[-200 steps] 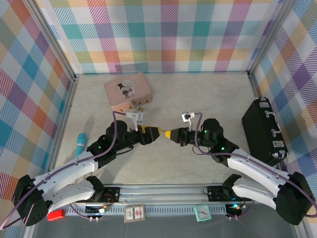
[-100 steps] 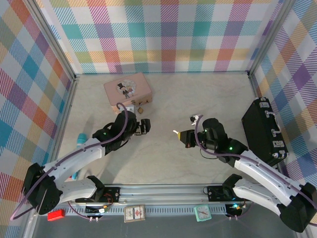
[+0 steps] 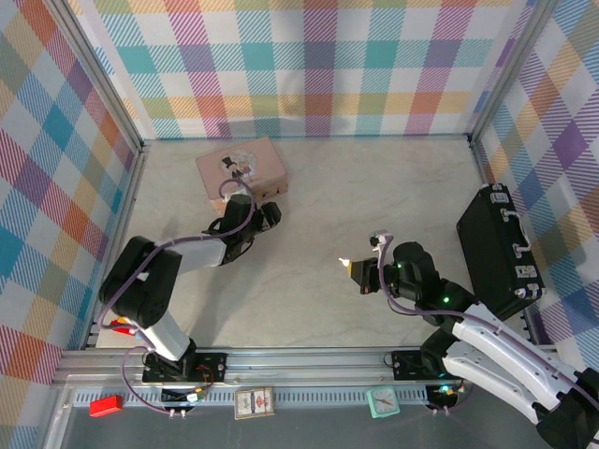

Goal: Unlock a padlock with a key

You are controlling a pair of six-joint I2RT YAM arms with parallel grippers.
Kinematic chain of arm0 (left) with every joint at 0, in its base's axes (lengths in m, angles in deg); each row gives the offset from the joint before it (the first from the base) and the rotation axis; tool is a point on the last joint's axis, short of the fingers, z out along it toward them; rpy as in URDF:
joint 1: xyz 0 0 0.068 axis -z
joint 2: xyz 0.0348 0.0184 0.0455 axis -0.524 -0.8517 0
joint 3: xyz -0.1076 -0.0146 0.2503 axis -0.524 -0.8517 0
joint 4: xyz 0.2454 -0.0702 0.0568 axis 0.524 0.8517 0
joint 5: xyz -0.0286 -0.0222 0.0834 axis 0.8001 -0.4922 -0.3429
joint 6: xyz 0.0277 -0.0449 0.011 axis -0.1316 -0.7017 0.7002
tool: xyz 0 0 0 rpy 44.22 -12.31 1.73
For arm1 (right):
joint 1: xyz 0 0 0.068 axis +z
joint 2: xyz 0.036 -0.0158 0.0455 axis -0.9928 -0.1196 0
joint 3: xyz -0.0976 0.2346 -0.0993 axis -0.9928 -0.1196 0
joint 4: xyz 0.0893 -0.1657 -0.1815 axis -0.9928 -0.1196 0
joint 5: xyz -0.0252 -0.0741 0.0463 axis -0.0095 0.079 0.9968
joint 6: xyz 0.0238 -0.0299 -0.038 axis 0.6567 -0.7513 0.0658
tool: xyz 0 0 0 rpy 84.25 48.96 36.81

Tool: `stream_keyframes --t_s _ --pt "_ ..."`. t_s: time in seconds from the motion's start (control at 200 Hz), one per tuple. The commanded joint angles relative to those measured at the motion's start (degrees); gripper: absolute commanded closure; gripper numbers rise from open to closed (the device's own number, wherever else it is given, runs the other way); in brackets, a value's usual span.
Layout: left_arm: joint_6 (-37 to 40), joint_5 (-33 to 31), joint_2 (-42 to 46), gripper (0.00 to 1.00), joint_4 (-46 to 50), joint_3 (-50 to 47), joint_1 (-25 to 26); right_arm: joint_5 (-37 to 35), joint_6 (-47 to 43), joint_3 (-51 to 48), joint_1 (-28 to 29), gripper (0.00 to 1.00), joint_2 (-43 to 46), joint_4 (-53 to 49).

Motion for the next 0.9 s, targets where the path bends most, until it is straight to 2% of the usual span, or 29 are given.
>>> stream_keyframes --t_s 0.0,0.24,0.48,0.895 --pt "-4.85 -0.41 -3.78 0.22 -13.92 -1.03 -0.94 0.23 -2.69 -1.03 -0.04 1.0 1.78 2.58" --pt "-7.92 -2.08 -12.04 0.26 -21.55 -0.29 -2.51 1.39 -5.42 -2.29 -0.08 1.0 4.78 2.05" --pt "-8.58 -5.11 -15.7 0.3 -18.32 2.71 -3.13 2.03 -5.38 -3.25 -0.09 1.0 5.58 3.28" --pt "-9.62 -5.09 -19.58 0.54 -16.31 6.75 -3.59 2.81 -5.02 -4.15 -0.08 1.0 4.24 5.65"
